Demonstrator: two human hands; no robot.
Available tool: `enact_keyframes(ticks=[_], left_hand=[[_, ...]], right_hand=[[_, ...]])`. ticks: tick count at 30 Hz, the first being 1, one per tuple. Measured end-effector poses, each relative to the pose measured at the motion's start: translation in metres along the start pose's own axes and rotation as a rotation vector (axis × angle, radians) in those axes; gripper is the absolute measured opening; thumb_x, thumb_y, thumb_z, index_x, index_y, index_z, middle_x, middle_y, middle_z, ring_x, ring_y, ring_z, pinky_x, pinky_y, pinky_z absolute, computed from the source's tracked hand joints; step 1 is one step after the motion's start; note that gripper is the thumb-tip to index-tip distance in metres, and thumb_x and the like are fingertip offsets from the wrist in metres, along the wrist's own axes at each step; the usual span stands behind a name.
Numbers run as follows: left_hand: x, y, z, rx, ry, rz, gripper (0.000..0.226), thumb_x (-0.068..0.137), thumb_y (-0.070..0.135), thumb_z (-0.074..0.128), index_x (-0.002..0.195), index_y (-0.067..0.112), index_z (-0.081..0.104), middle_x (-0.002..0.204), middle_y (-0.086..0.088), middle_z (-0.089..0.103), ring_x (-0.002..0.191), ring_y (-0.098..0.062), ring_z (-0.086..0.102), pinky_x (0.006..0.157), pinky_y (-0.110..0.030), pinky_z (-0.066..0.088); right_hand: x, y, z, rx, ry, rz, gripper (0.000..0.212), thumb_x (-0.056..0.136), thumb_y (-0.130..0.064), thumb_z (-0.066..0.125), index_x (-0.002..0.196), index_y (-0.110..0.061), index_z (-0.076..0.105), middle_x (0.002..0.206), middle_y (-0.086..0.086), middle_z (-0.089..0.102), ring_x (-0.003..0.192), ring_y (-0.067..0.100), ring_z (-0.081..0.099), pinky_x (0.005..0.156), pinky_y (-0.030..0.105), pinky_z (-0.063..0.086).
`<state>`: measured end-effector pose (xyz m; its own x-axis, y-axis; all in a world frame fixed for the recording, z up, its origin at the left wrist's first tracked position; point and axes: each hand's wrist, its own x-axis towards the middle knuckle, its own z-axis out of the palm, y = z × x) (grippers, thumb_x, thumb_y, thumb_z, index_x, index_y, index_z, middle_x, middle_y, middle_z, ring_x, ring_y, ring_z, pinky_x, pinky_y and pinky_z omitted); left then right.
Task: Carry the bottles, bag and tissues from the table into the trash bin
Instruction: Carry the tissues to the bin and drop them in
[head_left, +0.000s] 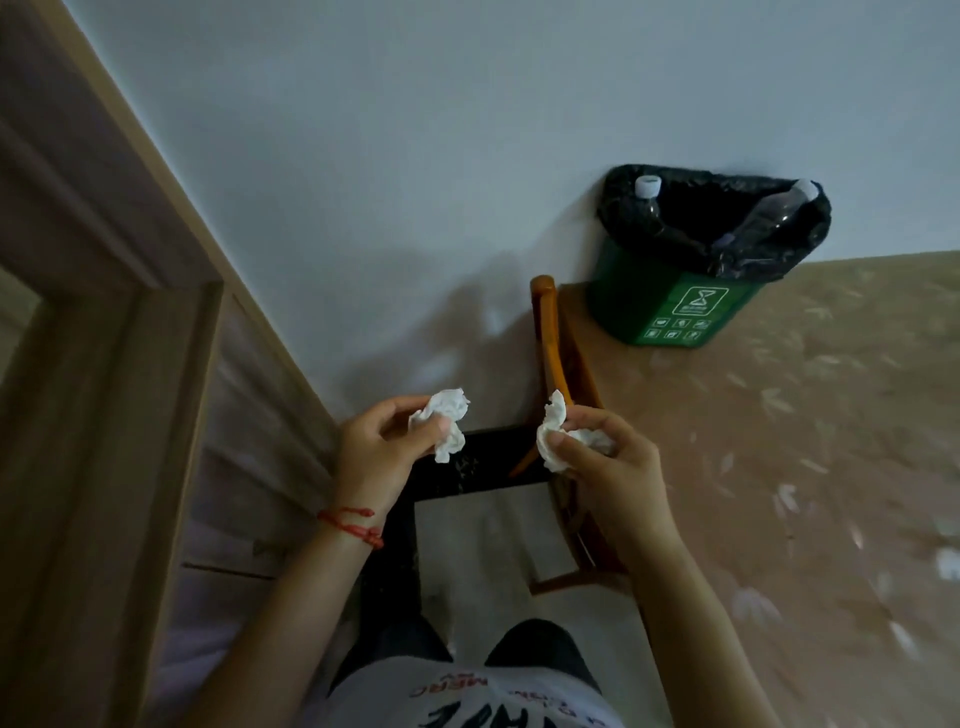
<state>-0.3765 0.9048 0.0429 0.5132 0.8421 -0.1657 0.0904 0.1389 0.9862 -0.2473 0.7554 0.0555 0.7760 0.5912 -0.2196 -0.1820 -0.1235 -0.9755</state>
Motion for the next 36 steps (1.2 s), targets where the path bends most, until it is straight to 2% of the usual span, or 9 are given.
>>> enact_keyframes(ticks=[3,7,10,13,17,21,25,31,36], left_hand=[[0.031,0.010,0.010,0.015,-0.054,-0.002,0.016,0.058,0.023,0.070,0.074,0.026,0.069,0.063,0.012,0.070,0.067,-0.009,0.064,0.068,-0.026,0.054],[0.067,0.024,0.033,0.030,-0.118,0.028,0.014,0.059,0.021,0.071,0.072,0.025,0.069,0.060,0.010,0.069,0.062,-0.006,0.063,0.060,-0.016,0.053],[0.095,0.031,0.056,0.047,-0.171,0.044,0.015,0.068,0.010,0.074,0.075,0.022,0.069,0.062,0.011,0.070,0.063,-0.005,0.064,0.062,-0.018,0.053],[0.121,0.038,0.081,0.093,-0.209,0.052,0.014,0.068,0.015,0.074,0.076,0.025,0.069,0.067,0.008,0.071,0.067,-0.008,0.065,0.066,-0.023,0.054],[0.149,0.045,0.116,0.116,-0.299,0.037,0.018,0.071,0.012,0.074,0.074,0.029,0.068,0.071,0.007,0.070,0.070,-0.013,0.066,0.067,-0.026,0.053],[0.171,0.049,0.144,0.101,-0.366,0.008,0.012,0.063,0.023,0.075,0.073,0.029,0.070,0.068,0.007,0.071,0.070,-0.014,0.066,0.064,-0.024,0.055],[0.186,0.052,0.169,0.127,-0.470,-0.027,0.017,0.074,0.007,0.071,0.078,0.023,0.068,0.074,0.002,0.070,0.069,-0.015,0.067,0.064,-0.025,0.054],[0.216,0.064,0.200,0.154,-0.651,-0.026,0.017,0.074,0.006,0.070,0.078,0.022,0.069,0.074,0.000,0.070,0.065,-0.009,0.067,0.056,-0.016,0.052],[0.240,0.068,0.213,0.202,-0.715,-0.004,0.016,0.074,0.009,0.071,0.079,0.024,0.069,0.071,0.007,0.070,0.068,-0.007,0.067,0.064,-0.022,0.056]], right_hand=[[0.018,-0.009,0.002,0.031,0.051,0.006,0.015,0.076,-0.004,0.071,0.084,-0.016,0.068,0.081,0.005,0.069,0.070,0.015,0.065,0.063,0.026,0.055],[0.048,-0.020,-0.003,0.033,0.121,0.007,0.015,0.077,-0.006,0.070,0.085,-0.017,0.068,0.080,0.003,0.070,0.069,0.013,0.067,0.062,0.021,0.056],[0.076,-0.024,-0.013,0.020,0.137,0.028,0.017,0.077,-0.011,0.071,0.092,-0.018,0.068,0.089,0.006,0.071,0.075,0.020,0.070,0.066,0.028,0.057],[0.102,-0.032,-0.027,0.053,0.184,0.028,0.017,0.077,-0.011,0.071,0.092,-0.019,0.068,0.089,0.005,0.071,0.078,0.019,0.070,0.068,0.030,0.057],[0.128,-0.040,-0.044,0.067,0.280,0.019,0.016,0.077,-0.009,0.071,0.090,-0.019,0.068,0.088,0.003,0.070,0.077,0.016,0.069,0.068,0.029,0.056],[0.144,-0.045,-0.059,0.081,0.337,0.030,0.017,0.078,-0.007,0.070,0.092,-0.016,0.067,0.089,0.004,0.069,0.078,0.016,0.068,0.068,0.028,0.058],[0.153,-0.047,-0.070,0.130,0.456,0.035,0.017,0.077,-0.007,0.071,0.091,-0.016,0.068,0.088,0.005,0.068,0.074,0.014,0.068,0.066,0.026,0.056],[0.169,-0.055,-0.074,0.166,0.635,0.022,0.015,0.077,-0.006,0.071,0.089,-0.014,0.067,0.087,0.008,0.068,0.069,0.011,0.068,0.064,0.026,0.057],[0.201,-0.072,-0.079,0.111,0.737,0.017,0.019,0.076,-0.009,0.072,0.094,-0.011,0.068,0.088,0.008,0.069,0.074,0.018,0.069,0.072,0.034,0.058]])
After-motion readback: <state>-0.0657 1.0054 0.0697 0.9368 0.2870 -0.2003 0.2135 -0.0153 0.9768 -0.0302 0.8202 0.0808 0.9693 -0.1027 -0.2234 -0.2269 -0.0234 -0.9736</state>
